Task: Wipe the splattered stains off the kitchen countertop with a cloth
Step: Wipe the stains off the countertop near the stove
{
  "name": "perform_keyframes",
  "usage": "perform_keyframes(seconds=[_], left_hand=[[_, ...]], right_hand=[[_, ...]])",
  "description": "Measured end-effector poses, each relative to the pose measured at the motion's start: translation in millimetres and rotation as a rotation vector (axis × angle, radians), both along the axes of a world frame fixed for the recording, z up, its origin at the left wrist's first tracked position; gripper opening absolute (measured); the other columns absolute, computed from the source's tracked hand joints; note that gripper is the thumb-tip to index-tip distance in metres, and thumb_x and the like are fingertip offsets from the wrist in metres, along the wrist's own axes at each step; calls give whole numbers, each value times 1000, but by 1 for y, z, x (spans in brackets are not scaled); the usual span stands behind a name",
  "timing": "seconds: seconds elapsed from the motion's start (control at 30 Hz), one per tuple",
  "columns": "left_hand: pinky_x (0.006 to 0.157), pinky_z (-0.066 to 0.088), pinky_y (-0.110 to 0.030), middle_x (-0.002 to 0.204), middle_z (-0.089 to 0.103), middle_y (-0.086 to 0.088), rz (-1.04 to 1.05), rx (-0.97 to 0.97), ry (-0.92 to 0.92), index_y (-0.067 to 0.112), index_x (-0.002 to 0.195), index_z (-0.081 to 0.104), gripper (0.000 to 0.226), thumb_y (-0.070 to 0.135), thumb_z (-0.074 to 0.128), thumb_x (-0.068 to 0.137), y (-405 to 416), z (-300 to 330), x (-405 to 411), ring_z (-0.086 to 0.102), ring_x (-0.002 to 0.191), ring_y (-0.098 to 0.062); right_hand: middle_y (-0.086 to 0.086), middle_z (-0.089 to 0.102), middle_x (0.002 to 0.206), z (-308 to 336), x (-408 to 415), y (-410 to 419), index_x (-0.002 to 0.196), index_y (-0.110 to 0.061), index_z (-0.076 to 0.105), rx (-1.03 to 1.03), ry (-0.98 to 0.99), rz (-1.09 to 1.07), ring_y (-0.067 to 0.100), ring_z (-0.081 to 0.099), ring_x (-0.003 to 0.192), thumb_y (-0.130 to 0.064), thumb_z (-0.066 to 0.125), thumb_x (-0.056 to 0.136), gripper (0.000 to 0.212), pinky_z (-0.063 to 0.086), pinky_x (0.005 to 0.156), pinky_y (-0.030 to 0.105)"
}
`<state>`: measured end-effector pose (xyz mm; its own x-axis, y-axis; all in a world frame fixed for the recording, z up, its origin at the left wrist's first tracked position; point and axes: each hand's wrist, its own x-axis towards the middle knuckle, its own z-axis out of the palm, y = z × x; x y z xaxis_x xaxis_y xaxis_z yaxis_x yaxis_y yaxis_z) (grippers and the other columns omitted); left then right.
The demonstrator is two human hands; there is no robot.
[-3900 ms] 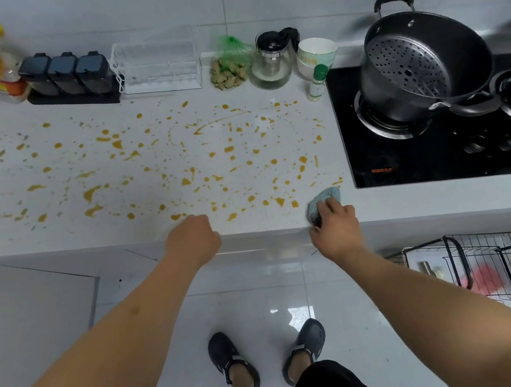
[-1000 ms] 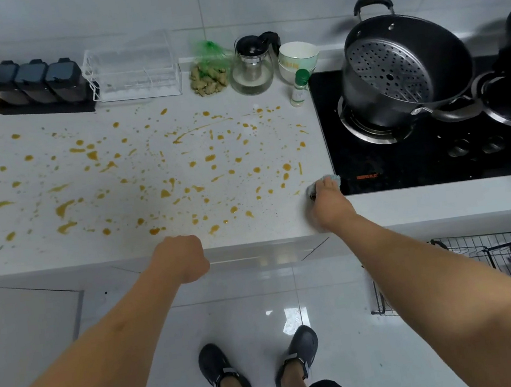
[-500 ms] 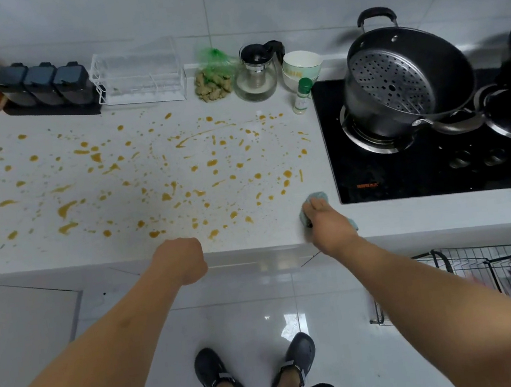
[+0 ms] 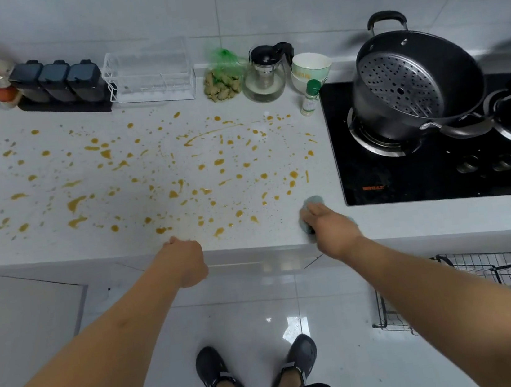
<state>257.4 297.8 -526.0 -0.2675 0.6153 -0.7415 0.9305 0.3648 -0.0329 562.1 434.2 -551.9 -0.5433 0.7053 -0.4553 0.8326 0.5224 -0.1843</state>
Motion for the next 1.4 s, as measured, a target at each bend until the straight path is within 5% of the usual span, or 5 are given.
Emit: perform_keyframes(seconds=[0.17,0.43,0.7,0.97,1.4], left_hand=[[106,43,-44,137,50,-27,-11,-15,-6,3,118,54,29,25,46,100,6,5,5,46,131,-42],[75,43,-35,89,64,-13,-77,22,-1,12,73,49,21,17,49,93,10,7,5,49,79,-25],[67,53,-32,68,55,-1,-127,44,9,15,69,51,22,20,52,90,13,8,4,55,63,-21],[66,49,-33,67,55,0,-131,41,0,17,69,50,20,20,52,89,13,5,5,52,62,-18],[77,47,-34,75,55,1,-111,46,33,18,72,48,23,22,53,95,17,8,5,49,64,-15]], right_hand=[[11,31,152,7,6,41,129,-15,50,9,-170,-190,31,43,135,0,44,90,42,50,99,48],[20,18,161,-7,-30,65,153,0,24,89,-103,-343,33,21,148,-9,41,95,60,34,116,43],[4,38,140,-3,-7,12,120,-15,50,22,44,-100,26,52,117,2,50,82,41,50,74,36],[15,58,107,8,-56,93,112,-5,60,-2,75,-549,28,54,89,-1,40,97,25,44,73,34],[10,15,163,-16,-63,29,151,-9,30,54,42,-33,22,10,153,-3,45,92,61,26,113,27]])
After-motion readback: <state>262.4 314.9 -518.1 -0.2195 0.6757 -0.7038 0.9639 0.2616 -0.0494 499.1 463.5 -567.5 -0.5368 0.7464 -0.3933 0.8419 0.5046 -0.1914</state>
